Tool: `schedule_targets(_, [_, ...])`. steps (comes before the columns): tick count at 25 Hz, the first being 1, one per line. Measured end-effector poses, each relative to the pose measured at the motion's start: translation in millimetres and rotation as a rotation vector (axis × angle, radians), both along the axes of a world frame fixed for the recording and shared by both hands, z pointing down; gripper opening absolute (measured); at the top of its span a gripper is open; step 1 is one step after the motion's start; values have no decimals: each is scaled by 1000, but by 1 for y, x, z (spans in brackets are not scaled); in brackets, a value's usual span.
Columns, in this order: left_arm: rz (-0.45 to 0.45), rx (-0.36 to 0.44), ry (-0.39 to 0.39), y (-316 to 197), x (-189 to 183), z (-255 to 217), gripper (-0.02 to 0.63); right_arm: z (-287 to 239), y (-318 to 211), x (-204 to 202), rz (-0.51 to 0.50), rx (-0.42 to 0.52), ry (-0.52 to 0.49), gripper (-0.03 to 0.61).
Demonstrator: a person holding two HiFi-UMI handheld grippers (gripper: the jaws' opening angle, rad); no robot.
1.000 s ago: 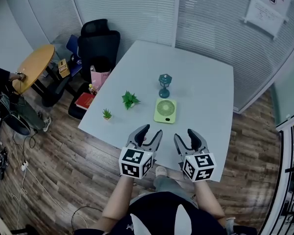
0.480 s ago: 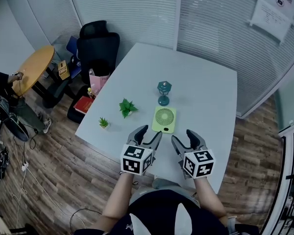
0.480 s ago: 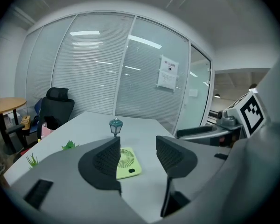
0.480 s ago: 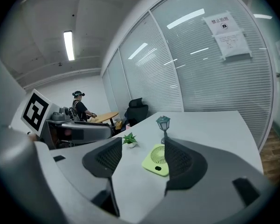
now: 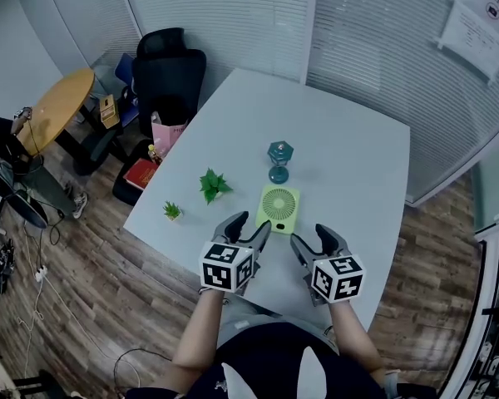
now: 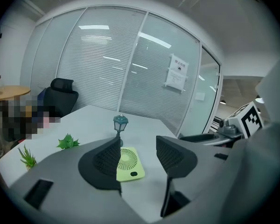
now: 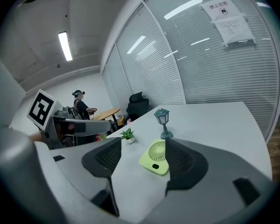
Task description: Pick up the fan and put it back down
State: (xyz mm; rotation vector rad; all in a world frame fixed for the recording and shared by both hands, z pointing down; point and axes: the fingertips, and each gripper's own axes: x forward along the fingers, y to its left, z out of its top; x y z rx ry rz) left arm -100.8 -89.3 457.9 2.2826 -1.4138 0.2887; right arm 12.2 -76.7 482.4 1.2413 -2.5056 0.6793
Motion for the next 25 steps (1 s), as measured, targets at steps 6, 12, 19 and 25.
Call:
schedule_targets(6, [-1, -40, -19, -15, -6, 19, 230, 19, -13, 0, -1, -49, -14, 282])
schedule_targets(12, [29, -108, -29, -28, -9, 44, 230, 35, -26, -7, 7, -94, -23, 281])
schedule_targets(19, [68, -164, -35, -44, -9, 68, 230, 58, -44, -9, 29, -134, -12, 276])
schedule_targets(25, [91, -206, -41, -51, -10, 87, 230, 77, -49, -12, 30, -182, 4, 276])
